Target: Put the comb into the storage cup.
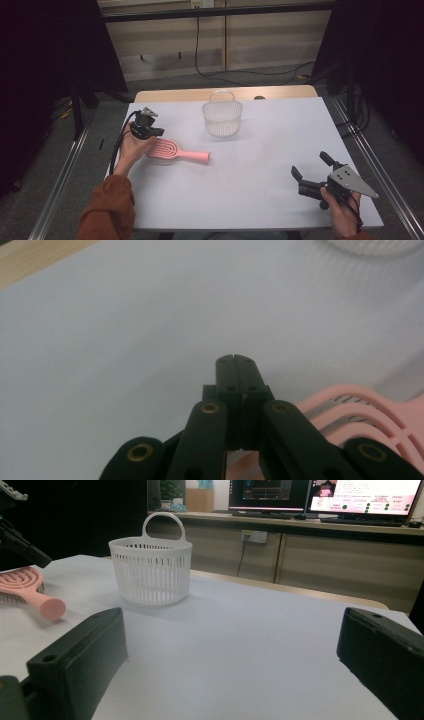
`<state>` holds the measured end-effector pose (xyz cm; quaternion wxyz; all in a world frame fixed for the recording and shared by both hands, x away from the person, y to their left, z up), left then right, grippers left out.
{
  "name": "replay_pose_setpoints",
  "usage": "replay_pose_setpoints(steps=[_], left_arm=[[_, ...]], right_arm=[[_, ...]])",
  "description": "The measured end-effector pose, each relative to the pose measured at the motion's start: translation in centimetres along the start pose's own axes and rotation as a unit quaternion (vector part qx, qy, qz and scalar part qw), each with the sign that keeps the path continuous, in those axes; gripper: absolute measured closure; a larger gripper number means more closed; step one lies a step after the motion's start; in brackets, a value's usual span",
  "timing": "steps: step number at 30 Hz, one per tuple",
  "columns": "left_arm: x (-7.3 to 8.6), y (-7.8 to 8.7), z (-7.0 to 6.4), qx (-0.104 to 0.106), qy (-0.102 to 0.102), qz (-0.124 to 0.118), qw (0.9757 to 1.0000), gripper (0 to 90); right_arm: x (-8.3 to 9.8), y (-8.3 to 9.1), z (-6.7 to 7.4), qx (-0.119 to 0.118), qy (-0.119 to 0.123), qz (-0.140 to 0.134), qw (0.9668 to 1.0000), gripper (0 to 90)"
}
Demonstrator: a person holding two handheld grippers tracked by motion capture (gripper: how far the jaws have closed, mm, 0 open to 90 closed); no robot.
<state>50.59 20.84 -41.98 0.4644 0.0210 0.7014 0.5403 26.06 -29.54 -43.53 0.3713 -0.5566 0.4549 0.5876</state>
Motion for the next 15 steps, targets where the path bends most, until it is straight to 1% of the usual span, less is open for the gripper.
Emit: replay_pose_setpoints(steps=[1, 2, 4, 5, 7, 8, 10, 12, 13, 15], left_arm=[[0.1, 0.0, 0.0, -0.007, 0.001, -0.002, 1.0000, 90.0], [0.2, 0.1, 0.1, -0.002, -0.001, -0.002, 1.0000, 90.0], [0.2, 0.1, 0.1, -0.005, -0.003, -0.001, 1.0000, 90.0], [0.5, 0.0, 0.1, 0.000, -0.004, 0.000, 1.0000, 90.0], [0.6, -0.1, 0.2, -0.003, -0.007, 0.004, 1.0000, 90.0], [0.8, -0.2, 0.3, -0.001, -0.001, 0.001, 1.0000, 90.0], [0.9, -0.2, 0.3, 0.002, 0.000, 0.001, 1.0000, 90.0], [1.0, -0.1, 0.4, -0.003, 0.000, 0.004, 1.0000, 90.0], [1.0, -0.1, 0.5, 0.002, 0.006, 0.002, 1.0000, 90.0], [1.1, -0.1, 0.5, 0.001, 0.006, 0.001, 1.0000, 90.0]], right_arm=[[0.0, 0.0, 0.0, 0.000, 0.000, 0.000, 1.0000, 0.0], [0.0, 0.0, 0.0, 0.000, 0.000, 0.000, 1.0000, 0.0], [0.0, 0.0, 0.0, 0.000, 0.000, 0.000, 1.0000, 0.0], [0.0, 0.0, 0.0, 0.001, 0.000, 0.000, 1.0000, 0.0], [0.0, 0.0, 0.0, 0.001, 0.000, 0.001, 1.0000, 0.0], [0.0, 0.0, 0.0, 0.001, 0.001, 0.001, 1.0000, 0.0], [0.0, 0.0, 0.0, 0.001, 0.000, 0.001, 1.0000, 0.0], [0.0, 0.0, 0.0, 0.001, 0.000, 0.000, 1.0000, 0.0], [0.0, 0.0, 0.0, 0.001, 0.000, 0.000, 1.0000, 0.0], [0.0, 0.0, 0.0, 0.001, 0.000, 0.000, 1.0000, 0.0]])
Point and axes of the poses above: each handheld gripper's, and its own axes: y roughly backward along the jaws, x roughly out of its underside, z roughly to its left, the point moved 1 cm from there along -y, roughly forward along the jaws, and after that the axes turned 1 degree about y, right-handed, at the moved point
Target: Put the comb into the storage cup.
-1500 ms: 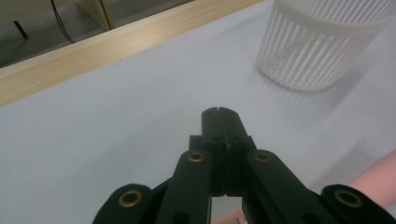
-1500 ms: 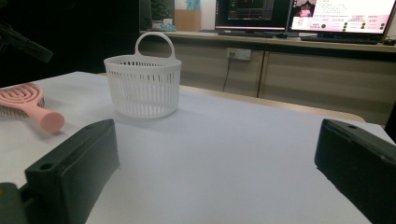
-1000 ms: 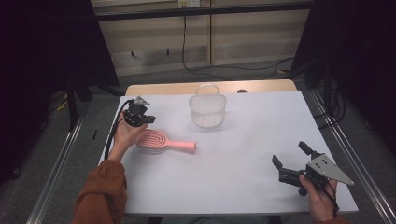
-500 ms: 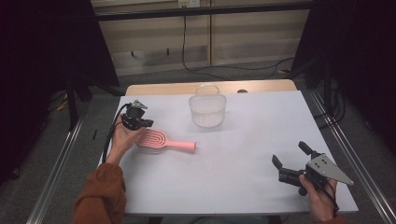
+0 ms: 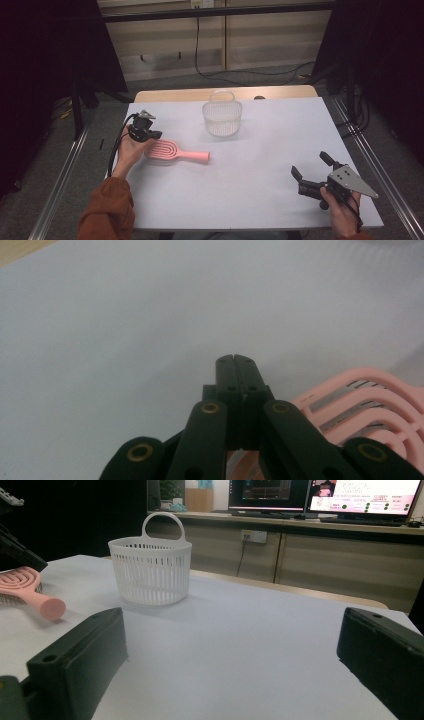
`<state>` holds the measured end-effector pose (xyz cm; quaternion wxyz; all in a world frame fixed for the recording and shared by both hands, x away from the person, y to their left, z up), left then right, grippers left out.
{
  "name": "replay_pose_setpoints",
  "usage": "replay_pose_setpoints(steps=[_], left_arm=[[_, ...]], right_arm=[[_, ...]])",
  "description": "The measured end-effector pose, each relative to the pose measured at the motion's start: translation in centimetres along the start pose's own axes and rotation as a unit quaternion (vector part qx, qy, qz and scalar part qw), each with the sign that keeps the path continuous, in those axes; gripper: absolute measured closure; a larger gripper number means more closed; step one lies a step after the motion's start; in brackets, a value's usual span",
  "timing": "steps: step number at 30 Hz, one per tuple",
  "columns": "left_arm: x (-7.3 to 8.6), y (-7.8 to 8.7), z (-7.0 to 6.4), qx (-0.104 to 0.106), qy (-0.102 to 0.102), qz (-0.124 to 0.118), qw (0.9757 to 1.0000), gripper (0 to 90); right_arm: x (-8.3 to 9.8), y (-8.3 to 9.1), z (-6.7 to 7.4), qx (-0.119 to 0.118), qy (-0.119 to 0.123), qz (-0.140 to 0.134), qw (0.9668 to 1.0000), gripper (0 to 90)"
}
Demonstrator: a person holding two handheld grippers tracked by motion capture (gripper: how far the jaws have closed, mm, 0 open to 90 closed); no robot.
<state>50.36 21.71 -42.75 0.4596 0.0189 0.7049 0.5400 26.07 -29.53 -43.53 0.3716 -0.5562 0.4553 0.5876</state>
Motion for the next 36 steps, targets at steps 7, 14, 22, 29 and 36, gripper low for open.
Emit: replay_pose_setpoints(steps=[7, 14, 22, 29, 36], left_arm=[[0.3, 0.1, 0.1, -0.004, -0.002, 0.004, 1.0000, 90.0], [0.6, 0.0, 0.2, -0.004, 0.002, 0.009, 0.9999, 90.0], [0.9, 0.5, 0.5, -0.008, 0.001, 0.009, 0.9999, 90.0], [1.6, 0.6, 0.7, -0.006, 0.011, 0.010, 0.9999, 90.0], [2.1, 0.8, 0.9, -0.007, 0.013, 0.014, 0.9998, 90.0]], right_arm=[[0.0, 0.0, 0.0, -0.001, 0.000, -0.001, 1.0000, 0.0], [0.0, 0.0, 0.0, 0.000, -0.001, 0.000, 1.0000, 0.0], [0.0, 0.0, 0.0, 0.000, 0.000, -0.001, 1.0000, 0.0], [0.0, 0.0, 0.0, 0.001, -0.001, 0.000, 1.0000, 0.0], [0.0, 0.0, 0.0, 0.001, -0.001, 0.000, 1.0000, 0.0]])
Point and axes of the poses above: each handheld gripper's, and its own axes: y roughly backward along the jaws, x roughly out of its underside, z roughly to its left, the point moved 1 cm from there along -y, roughly forward along the jaws, and after that the axes turned 1 degree about y, right-handed, at the moved point
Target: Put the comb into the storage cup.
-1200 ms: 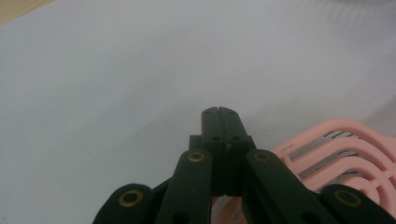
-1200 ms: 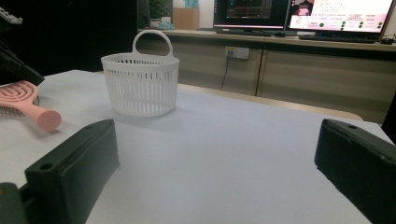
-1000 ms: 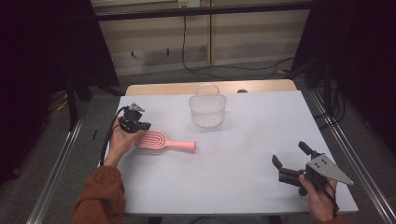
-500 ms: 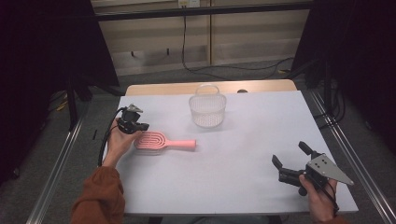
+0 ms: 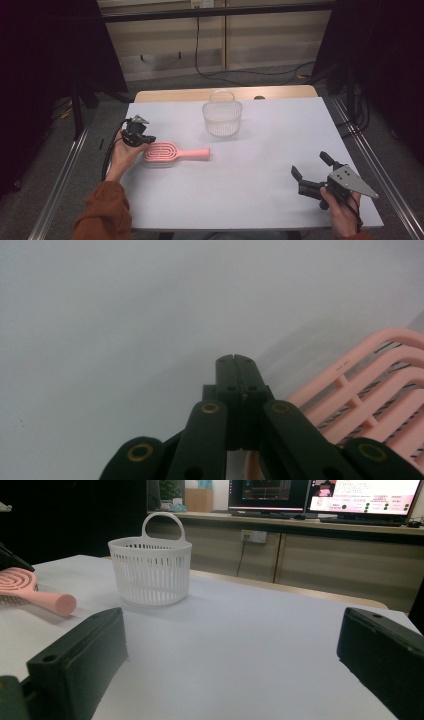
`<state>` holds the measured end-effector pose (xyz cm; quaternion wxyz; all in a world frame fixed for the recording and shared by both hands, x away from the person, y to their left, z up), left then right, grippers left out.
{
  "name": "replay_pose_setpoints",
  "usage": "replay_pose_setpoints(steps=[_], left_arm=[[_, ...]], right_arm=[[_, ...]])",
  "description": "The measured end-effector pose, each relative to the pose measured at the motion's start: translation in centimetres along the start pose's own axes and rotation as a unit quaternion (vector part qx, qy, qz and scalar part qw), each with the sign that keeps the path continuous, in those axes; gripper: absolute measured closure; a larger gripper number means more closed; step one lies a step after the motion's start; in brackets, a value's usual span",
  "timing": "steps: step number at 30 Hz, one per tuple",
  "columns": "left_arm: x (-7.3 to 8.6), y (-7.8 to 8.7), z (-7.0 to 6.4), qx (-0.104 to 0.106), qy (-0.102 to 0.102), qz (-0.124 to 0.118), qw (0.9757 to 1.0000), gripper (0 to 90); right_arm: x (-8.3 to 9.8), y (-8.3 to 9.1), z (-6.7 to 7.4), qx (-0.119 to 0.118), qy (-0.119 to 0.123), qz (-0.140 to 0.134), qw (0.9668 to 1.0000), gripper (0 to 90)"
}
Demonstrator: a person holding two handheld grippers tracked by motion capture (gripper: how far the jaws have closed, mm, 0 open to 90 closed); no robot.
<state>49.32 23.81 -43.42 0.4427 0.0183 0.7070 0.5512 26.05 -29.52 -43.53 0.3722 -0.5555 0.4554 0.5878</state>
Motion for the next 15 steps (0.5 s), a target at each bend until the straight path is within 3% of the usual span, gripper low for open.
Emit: replay_pose_setpoints(steps=[15], left_arm=[[0.52, 0.39, -0.35, 0.006, -0.001, 0.005, 1.0000, 90.0]], right_arm=[[0.00, 0.04, -0.03, 0.000, 0.000, -0.001, 1.0000, 0.0]])
Point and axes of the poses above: each handheld gripper's, and its own axes: y roughly backward along the jaws, x roughly out of its underside, z roughly to its left, the point moved 1 cm from there along -y, roughly forward along the jaws, and after that the axes turned 1 degree about y, right-handed, at the moved point
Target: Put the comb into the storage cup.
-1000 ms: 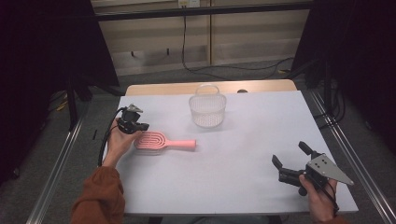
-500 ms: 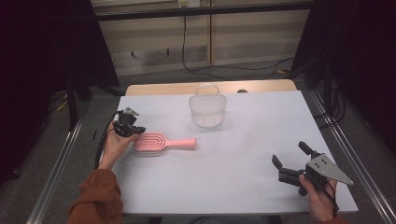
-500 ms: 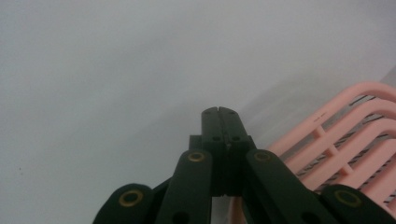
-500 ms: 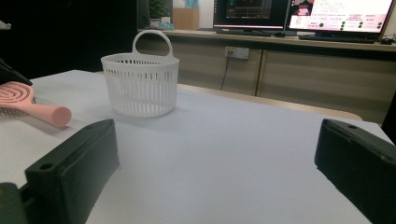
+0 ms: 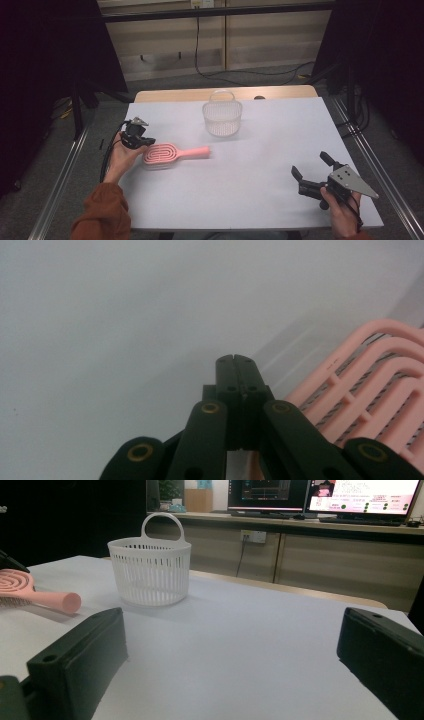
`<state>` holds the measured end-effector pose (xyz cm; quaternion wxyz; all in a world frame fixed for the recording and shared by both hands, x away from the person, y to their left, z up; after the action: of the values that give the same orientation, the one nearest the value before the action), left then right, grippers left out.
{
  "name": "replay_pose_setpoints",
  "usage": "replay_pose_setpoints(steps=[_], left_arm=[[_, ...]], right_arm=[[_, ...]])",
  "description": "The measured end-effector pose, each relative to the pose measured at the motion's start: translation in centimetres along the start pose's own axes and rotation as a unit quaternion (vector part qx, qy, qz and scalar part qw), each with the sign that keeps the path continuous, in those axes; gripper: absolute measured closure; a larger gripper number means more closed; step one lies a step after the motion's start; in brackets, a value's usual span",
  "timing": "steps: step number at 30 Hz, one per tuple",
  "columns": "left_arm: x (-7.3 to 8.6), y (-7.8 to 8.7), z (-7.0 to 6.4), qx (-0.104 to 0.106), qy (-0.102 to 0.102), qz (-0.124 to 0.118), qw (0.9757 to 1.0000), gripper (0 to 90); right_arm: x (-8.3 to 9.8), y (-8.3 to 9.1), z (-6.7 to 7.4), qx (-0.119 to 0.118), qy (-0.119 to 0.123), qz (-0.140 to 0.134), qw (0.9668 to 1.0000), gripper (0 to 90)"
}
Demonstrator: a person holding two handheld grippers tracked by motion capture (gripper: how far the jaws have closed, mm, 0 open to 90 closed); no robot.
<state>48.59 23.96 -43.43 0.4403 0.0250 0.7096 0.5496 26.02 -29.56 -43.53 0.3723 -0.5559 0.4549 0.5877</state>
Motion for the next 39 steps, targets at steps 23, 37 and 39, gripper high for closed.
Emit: replay_pose_setpoints(steps=[23, 37, 39], left_arm=[[0.7, 1.1, -0.5, 0.005, 0.005, -0.002, 1.0000, 90.0], [1.8, 1.6, 0.0, 0.021, 0.014, 0.001, 0.9997, 90.0], [1.9, 1.6, -0.2, 0.023, 0.012, 0.003, 0.9997, 90.0]], right_arm=[[0.0, 0.0, 0.1, 0.001, -0.002, -0.001, 1.0000, 0.0], [0.0, 0.1, 0.1, -0.002, -0.002, -0.002, 1.0000, 0.0], [0.0, 0.1, 0.1, -0.002, -0.002, -0.002, 1.0000, 0.0]])
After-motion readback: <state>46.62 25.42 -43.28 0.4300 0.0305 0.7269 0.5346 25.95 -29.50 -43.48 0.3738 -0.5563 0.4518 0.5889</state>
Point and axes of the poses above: each handheld gripper's, and its own axes: y roughly backward along the jaws, x roughly out of its underside, z roughly to its left, the point moved 1 cm from there along -y, roughly forward along the jaws, and after that the axes turned 1 degree about y, right-handed, at the moved point
